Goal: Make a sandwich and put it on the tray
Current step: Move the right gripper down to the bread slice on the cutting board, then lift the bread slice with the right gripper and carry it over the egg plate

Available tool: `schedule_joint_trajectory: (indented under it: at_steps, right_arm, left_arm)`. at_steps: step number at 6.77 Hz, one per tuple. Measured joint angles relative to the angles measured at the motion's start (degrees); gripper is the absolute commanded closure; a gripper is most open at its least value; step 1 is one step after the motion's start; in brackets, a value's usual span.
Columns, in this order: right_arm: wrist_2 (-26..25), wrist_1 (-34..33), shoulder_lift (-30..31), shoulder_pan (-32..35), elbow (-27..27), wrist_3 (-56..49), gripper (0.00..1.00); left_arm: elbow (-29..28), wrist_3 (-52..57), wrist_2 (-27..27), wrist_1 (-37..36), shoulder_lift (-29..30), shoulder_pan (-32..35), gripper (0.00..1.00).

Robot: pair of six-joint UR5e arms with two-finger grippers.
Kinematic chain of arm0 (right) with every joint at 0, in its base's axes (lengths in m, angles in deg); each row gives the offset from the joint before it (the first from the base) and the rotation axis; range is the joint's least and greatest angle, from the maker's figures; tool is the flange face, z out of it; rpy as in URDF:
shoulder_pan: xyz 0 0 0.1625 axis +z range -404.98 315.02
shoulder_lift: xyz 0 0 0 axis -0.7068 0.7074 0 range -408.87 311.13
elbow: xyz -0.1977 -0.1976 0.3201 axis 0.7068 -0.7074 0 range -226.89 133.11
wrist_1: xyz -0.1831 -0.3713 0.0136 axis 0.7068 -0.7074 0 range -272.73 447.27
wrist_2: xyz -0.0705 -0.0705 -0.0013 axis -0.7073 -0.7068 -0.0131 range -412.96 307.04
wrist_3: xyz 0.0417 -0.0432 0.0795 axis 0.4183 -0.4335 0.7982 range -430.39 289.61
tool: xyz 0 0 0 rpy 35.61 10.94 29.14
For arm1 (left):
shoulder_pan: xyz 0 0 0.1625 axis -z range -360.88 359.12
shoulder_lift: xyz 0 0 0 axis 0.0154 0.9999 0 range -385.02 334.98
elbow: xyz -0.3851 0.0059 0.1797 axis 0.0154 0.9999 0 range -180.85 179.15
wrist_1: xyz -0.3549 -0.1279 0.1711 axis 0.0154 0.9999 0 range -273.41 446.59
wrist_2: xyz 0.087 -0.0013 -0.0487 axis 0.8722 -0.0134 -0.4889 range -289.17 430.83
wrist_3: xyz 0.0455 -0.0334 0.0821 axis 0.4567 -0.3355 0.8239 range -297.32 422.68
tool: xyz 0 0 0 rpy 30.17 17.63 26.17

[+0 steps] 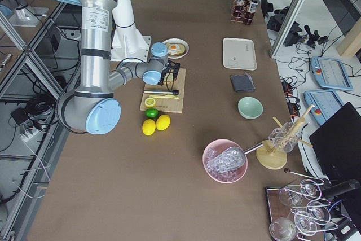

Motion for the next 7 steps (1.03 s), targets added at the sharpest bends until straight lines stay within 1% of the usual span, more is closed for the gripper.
schedule_joint_trajectory:
  at_steps: [4, 5, 7]
  right_arm:
    - [0.5, 0.1, -0.2, 0.7, 0.3, -0.2, 1.00]
    - [1.6, 0.1, -0.4, 1.9, 0.8, -0.2, 1.00]
    - [6.0, 0.1, -2.8, 5.6, 1.9, -0.3, 1.00]
  left_arm:
    - [-0.1, 0.1, 0.0, 0.0, -0.1, 0.0, 0.02]
    - [-0.1, 0.1, 0.0, 0.0, -0.1, 0.0, 0.02]
    - [0.1, 0.1, -0.1, 0.0, -0.1, 0.0, 0.02]
